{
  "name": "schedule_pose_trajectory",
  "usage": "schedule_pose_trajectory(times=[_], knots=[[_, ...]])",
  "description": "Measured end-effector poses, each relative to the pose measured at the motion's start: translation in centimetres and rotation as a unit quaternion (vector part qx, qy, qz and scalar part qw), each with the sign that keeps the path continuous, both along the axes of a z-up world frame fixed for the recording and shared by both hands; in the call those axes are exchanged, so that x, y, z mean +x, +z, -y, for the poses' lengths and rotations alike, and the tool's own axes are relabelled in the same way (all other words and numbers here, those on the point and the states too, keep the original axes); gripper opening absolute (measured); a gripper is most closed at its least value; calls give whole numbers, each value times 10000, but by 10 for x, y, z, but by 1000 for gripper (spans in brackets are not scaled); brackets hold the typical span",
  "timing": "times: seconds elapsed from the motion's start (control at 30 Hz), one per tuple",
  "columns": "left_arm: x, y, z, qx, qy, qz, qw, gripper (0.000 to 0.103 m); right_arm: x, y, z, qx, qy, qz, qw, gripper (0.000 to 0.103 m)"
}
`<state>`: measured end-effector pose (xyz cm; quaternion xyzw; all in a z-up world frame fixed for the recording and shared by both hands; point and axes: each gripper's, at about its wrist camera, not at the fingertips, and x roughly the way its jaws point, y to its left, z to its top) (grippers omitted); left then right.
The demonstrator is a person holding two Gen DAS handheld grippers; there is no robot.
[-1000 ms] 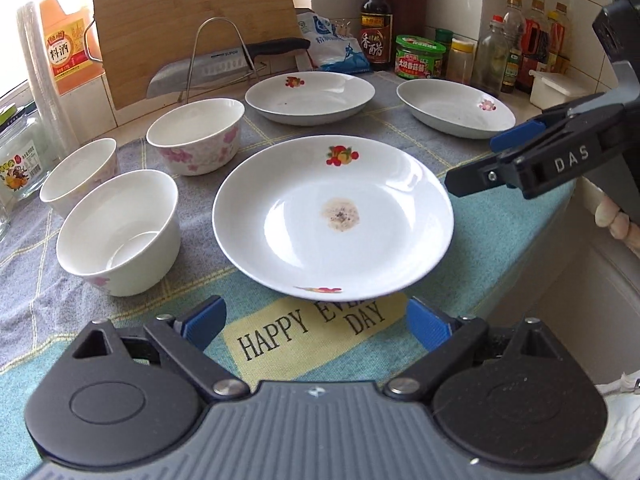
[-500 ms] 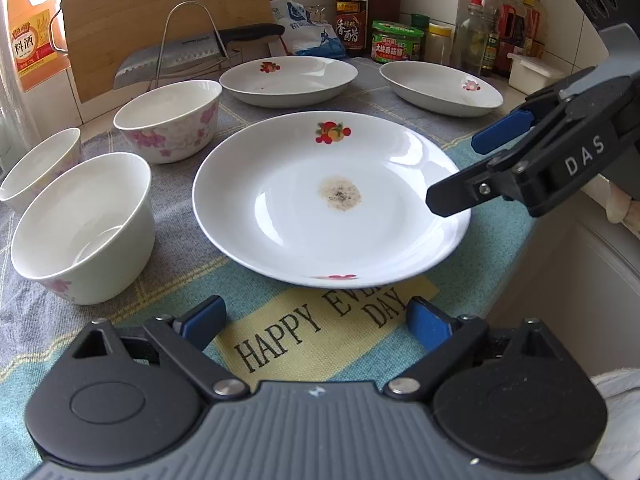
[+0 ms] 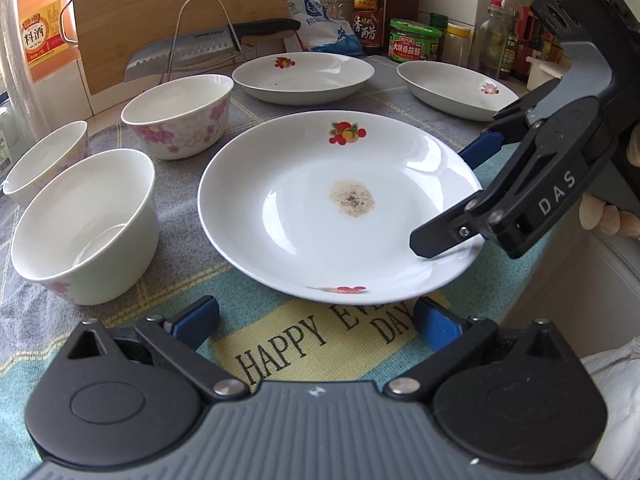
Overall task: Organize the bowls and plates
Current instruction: 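Reach the right gripper to the rim of the stained white plate and grasp, then lift and carry the stained plate with the right gripper toward the flower plate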
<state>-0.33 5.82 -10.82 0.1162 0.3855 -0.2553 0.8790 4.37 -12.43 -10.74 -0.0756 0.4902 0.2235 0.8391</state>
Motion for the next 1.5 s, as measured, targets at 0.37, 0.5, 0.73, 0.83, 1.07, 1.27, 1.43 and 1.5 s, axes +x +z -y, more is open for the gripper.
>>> schedule_pose_trajectory(times=[0.37, 0.5, 0.73, 0.83, 1.07, 1.27, 1.43, 1.5], knots=[[3, 1, 1, 13, -39, -23, 10000, 103, 4, 0, 0, -63, 80, -56, 9999, 103], [7, 1, 2, 12, -110, -10, 9999, 103, 15, 5, 5, 87, 126, -76, 9999, 103], [8, 0, 0, -6, -305, 74, 9995, 103, 42, 14, 11, 482, 441, -86, 9978, 103], [9, 1, 1, 44, -420, 164, 9990, 103, 55, 15, 16, 751, 499, -240, 9956, 103], [8, 1, 3, 122, -616, 300, 9976, 103, 76, 15, 19, 1093, 614, -516, 9908, 103], [12, 2, 3, 168, -789, 342, 9962, 103, 85, 12, 16, 1136, 775, -754, 9876, 99], [13, 2, 3, 206, -918, 403, 9947, 103, 89, 12, 16, 1153, 883, -921, 9851, 99], [12, 3, 3, 225, -956, 422, 9943, 103, 91, 12, 17, 1171, 904, -989, 9840, 99]])
